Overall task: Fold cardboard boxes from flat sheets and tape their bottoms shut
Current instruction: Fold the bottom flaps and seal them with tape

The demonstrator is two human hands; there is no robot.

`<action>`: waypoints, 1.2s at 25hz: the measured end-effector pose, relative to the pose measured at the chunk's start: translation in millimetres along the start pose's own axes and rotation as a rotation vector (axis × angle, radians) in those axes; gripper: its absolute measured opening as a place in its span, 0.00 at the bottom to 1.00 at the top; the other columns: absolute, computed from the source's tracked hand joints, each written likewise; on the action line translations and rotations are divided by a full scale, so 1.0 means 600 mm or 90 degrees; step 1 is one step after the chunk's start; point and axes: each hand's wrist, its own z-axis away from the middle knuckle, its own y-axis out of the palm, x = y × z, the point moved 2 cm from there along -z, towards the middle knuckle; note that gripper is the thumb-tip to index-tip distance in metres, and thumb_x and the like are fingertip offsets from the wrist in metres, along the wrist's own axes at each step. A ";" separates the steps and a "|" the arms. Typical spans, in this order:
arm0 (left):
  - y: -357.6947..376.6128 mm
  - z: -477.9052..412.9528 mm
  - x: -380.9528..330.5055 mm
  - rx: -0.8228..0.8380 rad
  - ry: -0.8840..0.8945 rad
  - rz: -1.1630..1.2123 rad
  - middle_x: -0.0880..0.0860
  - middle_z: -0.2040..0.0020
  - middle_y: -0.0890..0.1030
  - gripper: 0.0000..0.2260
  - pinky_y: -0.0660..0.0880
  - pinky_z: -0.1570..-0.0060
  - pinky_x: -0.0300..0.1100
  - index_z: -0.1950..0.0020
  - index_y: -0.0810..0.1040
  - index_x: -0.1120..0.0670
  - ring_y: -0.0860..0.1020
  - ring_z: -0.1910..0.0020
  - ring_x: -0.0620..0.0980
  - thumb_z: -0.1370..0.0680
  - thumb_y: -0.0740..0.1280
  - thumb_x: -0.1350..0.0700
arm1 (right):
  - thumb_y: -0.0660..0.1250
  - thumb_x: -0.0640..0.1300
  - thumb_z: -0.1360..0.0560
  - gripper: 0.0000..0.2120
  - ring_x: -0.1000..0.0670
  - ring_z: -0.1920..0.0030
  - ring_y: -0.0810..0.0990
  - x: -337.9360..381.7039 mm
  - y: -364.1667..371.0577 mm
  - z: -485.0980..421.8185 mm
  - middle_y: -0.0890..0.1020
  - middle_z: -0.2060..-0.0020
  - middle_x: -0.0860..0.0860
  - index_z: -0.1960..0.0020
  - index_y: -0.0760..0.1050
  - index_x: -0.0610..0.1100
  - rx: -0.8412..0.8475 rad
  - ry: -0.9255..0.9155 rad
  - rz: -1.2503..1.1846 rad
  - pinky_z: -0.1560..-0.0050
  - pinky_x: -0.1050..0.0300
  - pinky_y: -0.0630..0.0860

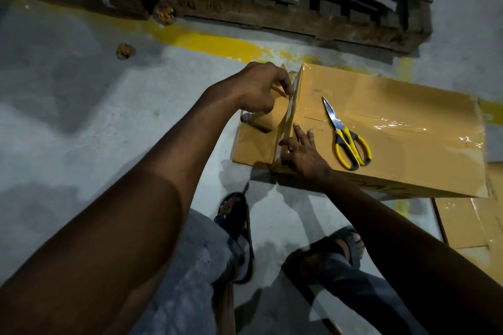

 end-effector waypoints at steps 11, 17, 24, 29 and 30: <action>0.010 -0.009 -0.002 0.008 0.010 -0.011 0.47 0.50 0.70 0.23 0.61 0.69 0.33 0.41 0.78 0.49 0.68 0.54 0.48 0.32 0.70 0.69 | 0.61 0.57 0.24 0.18 0.36 0.22 0.46 0.006 0.000 0.000 0.72 0.32 0.46 0.44 0.80 0.47 -0.063 0.047 -0.048 0.28 0.30 0.41; 0.009 -0.007 -0.007 0.005 0.008 -0.017 0.47 0.53 0.69 0.24 0.61 0.70 0.32 0.40 0.78 0.49 0.68 0.54 0.47 0.31 0.68 0.70 | 0.70 0.45 0.26 0.13 0.34 0.23 0.51 -0.009 0.008 0.001 0.75 0.32 0.45 0.42 0.79 0.44 -0.089 0.006 -0.057 0.28 0.28 0.47; 0.020 -0.011 -0.017 0.017 0.015 -0.024 0.48 0.51 0.69 0.24 0.61 0.69 0.32 0.40 0.78 0.49 0.67 0.53 0.47 0.31 0.68 0.70 | 0.66 0.55 0.25 0.21 0.38 0.22 0.46 0.007 -0.001 -0.005 0.69 0.28 0.45 0.37 0.77 0.45 -0.054 0.056 -0.032 0.26 0.32 0.42; 0.031 -0.017 -0.022 0.034 0.022 -0.035 0.48 0.48 0.70 0.24 0.62 0.68 0.33 0.40 0.78 0.48 0.67 0.52 0.47 0.31 0.68 0.70 | 0.64 0.51 0.22 0.18 0.37 0.22 0.43 0.005 -0.002 -0.002 0.65 0.25 0.46 0.34 0.74 0.47 -0.003 0.046 0.005 0.25 0.32 0.44; 0.034 -0.020 -0.026 0.037 0.025 -0.039 0.48 0.47 0.71 0.24 0.62 0.67 0.34 0.40 0.78 0.48 0.67 0.52 0.47 0.31 0.68 0.70 | 0.65 0.50 0.23 0.20 0.36 0.22 0.44 0.012 -0.001 -0.003 0.65 0.25 0.45 0.33 0.73 0.47 -0.003 0.054 0.029 0.26 0.31 0.45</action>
